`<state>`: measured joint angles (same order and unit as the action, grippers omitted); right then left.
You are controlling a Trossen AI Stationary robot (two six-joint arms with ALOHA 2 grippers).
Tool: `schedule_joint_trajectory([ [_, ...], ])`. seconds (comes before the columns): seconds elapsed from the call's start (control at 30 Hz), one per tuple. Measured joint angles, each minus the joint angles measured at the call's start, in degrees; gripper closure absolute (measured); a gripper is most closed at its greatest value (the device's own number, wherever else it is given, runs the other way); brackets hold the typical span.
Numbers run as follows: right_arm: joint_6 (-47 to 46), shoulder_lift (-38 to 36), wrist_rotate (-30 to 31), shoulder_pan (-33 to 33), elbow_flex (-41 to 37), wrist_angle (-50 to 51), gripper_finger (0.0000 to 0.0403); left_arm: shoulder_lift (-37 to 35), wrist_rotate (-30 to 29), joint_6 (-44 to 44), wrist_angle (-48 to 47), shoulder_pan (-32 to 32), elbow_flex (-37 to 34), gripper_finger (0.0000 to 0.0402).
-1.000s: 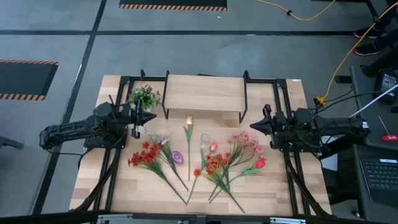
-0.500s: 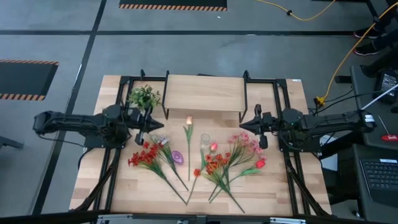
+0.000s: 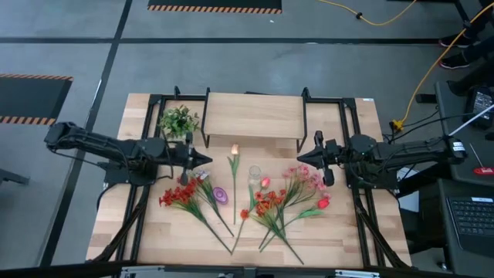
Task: Pick and place flowers into a vace then onto a shelf
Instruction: Put the right orange flowers into the transparent vase
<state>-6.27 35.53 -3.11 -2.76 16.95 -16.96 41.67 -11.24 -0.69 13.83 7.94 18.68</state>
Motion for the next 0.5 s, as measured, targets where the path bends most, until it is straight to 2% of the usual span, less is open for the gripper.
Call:
schedule_joint_trajectory([
  [0.27, -4.7, 0.7, 1.1, -7.5, 1.9, 0.8, 0.0401, 2.7, -4.2, 0.0, -0.1, 3.1, 0.9, 0.0399],
  [0.37, -4.9, 2.9, 5.7, -11.1, 5.0, 4.3, 0.0401, 2.7, -6.2, 0.0, 0.0, 3.3, 0.9, 0.0399],
  [0.5, -7.0, 8.6, 13.2, -15.9, 9.7, 12.1, 0.0401, 2.7, -5.8, 0.0, 0.0, 3.3, 0.9, 0.0397],
])
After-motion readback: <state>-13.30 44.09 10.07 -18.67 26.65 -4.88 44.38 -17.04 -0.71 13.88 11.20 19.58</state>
